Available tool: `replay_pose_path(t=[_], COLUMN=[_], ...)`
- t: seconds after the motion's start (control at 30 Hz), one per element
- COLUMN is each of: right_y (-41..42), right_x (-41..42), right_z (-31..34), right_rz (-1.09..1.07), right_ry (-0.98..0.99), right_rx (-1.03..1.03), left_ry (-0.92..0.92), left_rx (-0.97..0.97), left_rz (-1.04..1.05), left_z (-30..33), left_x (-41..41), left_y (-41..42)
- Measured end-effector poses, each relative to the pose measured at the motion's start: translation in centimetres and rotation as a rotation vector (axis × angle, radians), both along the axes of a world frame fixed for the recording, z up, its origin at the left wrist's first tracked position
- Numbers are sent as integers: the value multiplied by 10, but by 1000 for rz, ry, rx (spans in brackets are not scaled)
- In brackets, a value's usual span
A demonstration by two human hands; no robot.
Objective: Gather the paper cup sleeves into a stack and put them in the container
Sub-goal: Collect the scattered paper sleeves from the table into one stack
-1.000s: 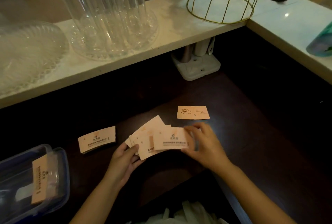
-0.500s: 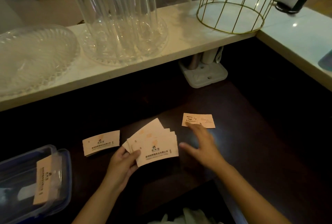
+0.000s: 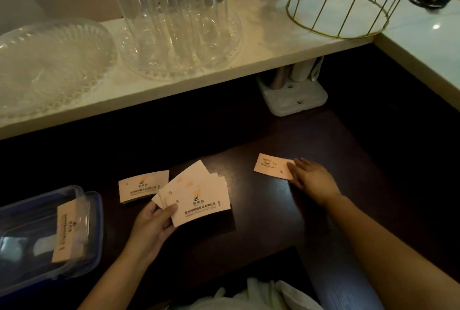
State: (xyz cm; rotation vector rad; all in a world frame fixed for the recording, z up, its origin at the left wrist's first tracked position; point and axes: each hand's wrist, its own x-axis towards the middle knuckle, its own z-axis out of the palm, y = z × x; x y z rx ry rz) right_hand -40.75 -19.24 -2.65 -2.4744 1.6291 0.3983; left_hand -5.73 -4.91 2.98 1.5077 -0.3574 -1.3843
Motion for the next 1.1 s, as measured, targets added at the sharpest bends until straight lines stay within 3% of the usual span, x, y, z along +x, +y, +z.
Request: replay_pose_path(t=[0.13,0.2,0.3,0.43,0.53,0.63,0.73,0.93,1.1], right_y=[15,19,27,48,72,95,111,110,113], right_x=[14,20,28,43,55,70,91,130,156], right_z=[9,17,25,42,57,76,94,103,94], right_rz=[246,233,-94,-804,-959,-927,-709,-424,-303], right_ry=[215,140,-280,-1063,-1445,-1610,-1575,-1052,-1000], right_rx=[8,5,-19,264,383,406,424,243,107], left_ry=[35,32,35,42,50,67,58,9,-34], left_rx=[4,-1,-16,-38,-55,-83,-126,-223,-263], left_rz=[-1,-6,13,58,75,91,59,-1,11], left_z=[-2,-2,-2,-2,1,5,10,20,29], left_x=[-4,-5,-4,0,2,2,1,-4,2], left_y=[2,2,1,2,3,6,11,22,33])
